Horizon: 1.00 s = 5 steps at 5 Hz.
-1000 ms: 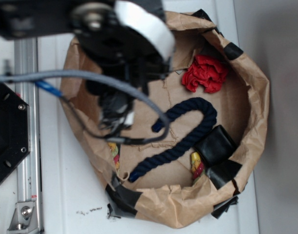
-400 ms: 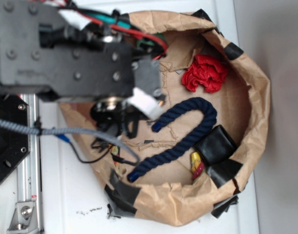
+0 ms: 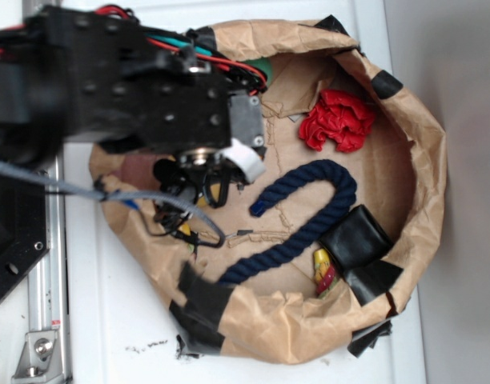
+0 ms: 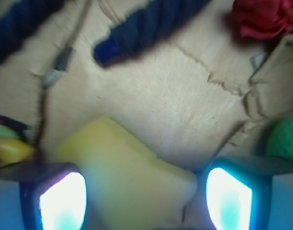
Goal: Grab the green sponge.
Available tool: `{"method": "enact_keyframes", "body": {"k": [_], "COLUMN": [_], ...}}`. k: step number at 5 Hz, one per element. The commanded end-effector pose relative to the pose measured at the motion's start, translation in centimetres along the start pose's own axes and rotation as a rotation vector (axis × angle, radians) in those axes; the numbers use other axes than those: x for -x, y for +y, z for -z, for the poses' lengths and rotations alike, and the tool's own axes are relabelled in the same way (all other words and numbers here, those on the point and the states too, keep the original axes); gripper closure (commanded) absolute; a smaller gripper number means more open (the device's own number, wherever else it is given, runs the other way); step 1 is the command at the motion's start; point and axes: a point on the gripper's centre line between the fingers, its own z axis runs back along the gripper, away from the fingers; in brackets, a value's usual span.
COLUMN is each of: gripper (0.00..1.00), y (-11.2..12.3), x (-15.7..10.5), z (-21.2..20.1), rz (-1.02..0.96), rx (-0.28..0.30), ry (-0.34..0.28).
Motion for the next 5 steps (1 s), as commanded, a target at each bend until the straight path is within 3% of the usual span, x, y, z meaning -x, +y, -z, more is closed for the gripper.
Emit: {"method": "enact_keyframes", "body": {"k": [1,2,3,5], "gripper": [0.0,0.0,1.0,1.0], "y": [0.12,0.05,-0.12,-0.54], "x": [-0.53,-0.77,-0.94,-1.06], "z": [2.25,2.24,2.3,1.47], "rz": [0.16,0.179,0.153,0.122], "rx": [-0.065,-0.07,-0.07,-0.035], "ry": [-0.024,-0.036,-0.049,-0.065]}}
